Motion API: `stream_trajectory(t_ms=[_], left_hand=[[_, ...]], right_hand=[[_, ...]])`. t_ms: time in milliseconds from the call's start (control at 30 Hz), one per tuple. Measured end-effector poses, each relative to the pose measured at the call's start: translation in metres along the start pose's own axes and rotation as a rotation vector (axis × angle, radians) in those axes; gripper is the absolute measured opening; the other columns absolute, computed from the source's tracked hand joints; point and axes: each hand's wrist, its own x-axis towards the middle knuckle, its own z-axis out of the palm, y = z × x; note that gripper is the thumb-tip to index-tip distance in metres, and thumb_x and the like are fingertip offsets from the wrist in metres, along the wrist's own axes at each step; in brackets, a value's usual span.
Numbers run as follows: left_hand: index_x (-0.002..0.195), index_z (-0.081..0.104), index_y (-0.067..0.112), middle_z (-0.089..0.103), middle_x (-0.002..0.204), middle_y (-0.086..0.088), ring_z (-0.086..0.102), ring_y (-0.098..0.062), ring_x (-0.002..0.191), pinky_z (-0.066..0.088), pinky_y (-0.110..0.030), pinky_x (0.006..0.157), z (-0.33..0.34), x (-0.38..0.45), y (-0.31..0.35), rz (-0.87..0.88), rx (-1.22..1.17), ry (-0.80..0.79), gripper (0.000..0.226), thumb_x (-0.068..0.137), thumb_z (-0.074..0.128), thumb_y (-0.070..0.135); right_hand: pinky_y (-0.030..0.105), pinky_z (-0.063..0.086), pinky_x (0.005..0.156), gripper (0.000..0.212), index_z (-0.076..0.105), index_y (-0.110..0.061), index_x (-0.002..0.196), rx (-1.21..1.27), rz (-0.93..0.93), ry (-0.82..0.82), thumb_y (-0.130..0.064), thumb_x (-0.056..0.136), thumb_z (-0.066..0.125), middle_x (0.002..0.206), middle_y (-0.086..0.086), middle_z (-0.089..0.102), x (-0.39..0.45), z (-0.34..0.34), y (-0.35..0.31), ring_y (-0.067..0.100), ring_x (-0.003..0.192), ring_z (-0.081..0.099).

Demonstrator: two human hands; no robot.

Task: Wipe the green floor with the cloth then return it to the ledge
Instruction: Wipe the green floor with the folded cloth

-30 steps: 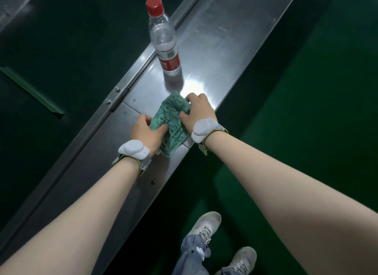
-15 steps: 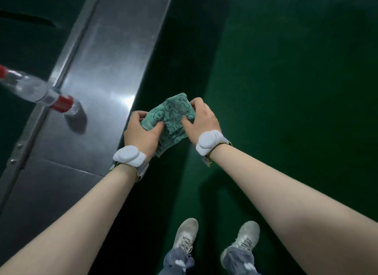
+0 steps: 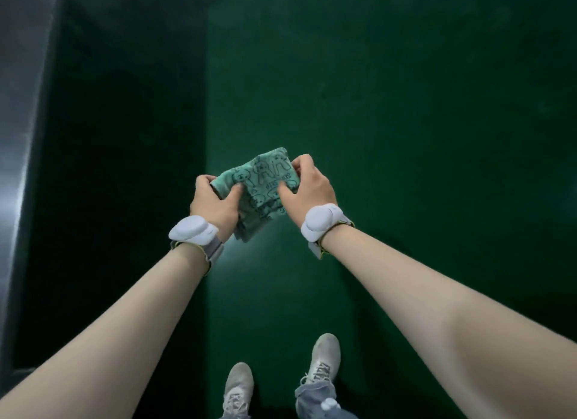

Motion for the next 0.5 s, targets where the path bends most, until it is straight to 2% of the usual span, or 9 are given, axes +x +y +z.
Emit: stream_trajectory(t_ms=[67, 133, 200, 267, 367, 433, 500], left_hand=[[0.105, 0.045, 0.029, 0.066, 0.088, 0.008, 0.068, -0.017, 0.071, 0.059, -0.035, 0.060, 0.037, 0.000, 0.004, -0.020, 0.110, -0.072, 0.034, 0.093, 0.069, 0.050], [0.107, 0.043, 0.027, 0.066, 0.087, 0.005, 0.068, -0.021, 0.069, 0.060, -0.040, 0.060, 0.071, -0.002, 0.003, -0.029, 0.187, -0.147, 0.034, 0.095, 0.066, 0.050], [0.107, 0.042, 0.028, 0.066, 0.089, 0.006, 0.067, -0.017, 0.069, 0.055, -0.033, 0.055, 0.104, -0.003, -0.002, -0.014, 0.239, -0.211, 0.034, 0.096, 0.065, 0.050], [0.107, 0.041, 0.031, 0.065, 0.089, 0.010, 0.064, -0.009, 0.067, 0.047, -0.024, 0.048, 0.126, -0.003, -0.012, 0.023, 0.284, -0.265, 0.032, 0.096, 0.065, 0.049], [0.106, 0.038, 0.034, 0.059, 0.081, 0.015, 0.061, -0.007, 0.063, 0.045, -0.024, 0.044, 0.149, -0.009, -0.029, 0.134, 0.390, -0.353, 0.029, 0.098, 0.062, 0.049], [0.107, 0.037, 0.035, 0.055, 0.077, 0.017, 0.056, -0.004, 0.062, 0.043, -0.027, 0.048, 0.170, -0.002, -0.043, 0.218, 0.480, -0.393, 0.028, 0.099, 0.059, 0.049], [0.110, 0.039, 0.033, 0.055, 0.077, 0.014, 0.053, -0.006, 0.061, 0.038, -0.026, 0.048, 0.203, 0.018, -0.081, 0.274, 0.528, -0.433, 0.026, 0.101, 0.058, 0.047]], right_hand=[[0.039, 0.055, 0.062, 0.027, 0.046, -0.020, 0.107, 0.003, 0.036, 0.010, -0.024, 0.091, 0.067, 0.094, -0.001, 0.065, 0.002, -0.014, 0.030, 0.024, 0.078, 0.063], [0.038, 0.055, 0.058, 0.030, 0.042, -0.023, 0.108, 0.004, 0.085, 0.024, -0.020, 0.091, 0.067, 0.092, -0.002, 0.065, 0.000, -0.021, 0.061, 0.025, 0.075, 0.064], [0.035, 0.052, 0.057, 0.039, 0.039, -0.024, 0.116, -0.003, 0.154, 0.036, -0.018, 0.090, 0.067, 0.094, -0.003, 0.064, 0.000, -0.021, 0.095, 0.026, 0.076, 0.065], [0.032, 0.048, 0.058, 0.061, 0.031, -0.027, 0.136, -0.027, 0.247, -0.002, -0.016, 0.088, 0.065, 0.099, -0.002, 0.062, -0.002, -0.015, 0.124, 0.027, 0.079, 0.065], [0.035, 0.051, 0.066, 0.094, 0.006, -0.038, 0.154, -0.075, 0.354, -0.147, -0.014, 0.085, 0.065, 0.123, 0.005, 0.056, -0.009, -0.004, 0.156, 0.031, 0.089, 0.064], [0.038, 0.054, 0.070, 0.095, 0.008, -0.041, 0.154, -0.088, 0.418, -0.223, -0.013, 0.082, 0.063, 0.127, 0.006, 0.051, -0.006, 0.009, 0.182, 0.031, 0.089, 0.062], [0.035, 0.053, 0.067, 0.080, 0.023, -0.039, 0.146, -0.107, 0.450, -0.258, -0.012, 0.081, 0.059, 0.122, 0.006, 0.050, 0.001, 0.046, 0.220, 0.029, 0.086, 0.060]])
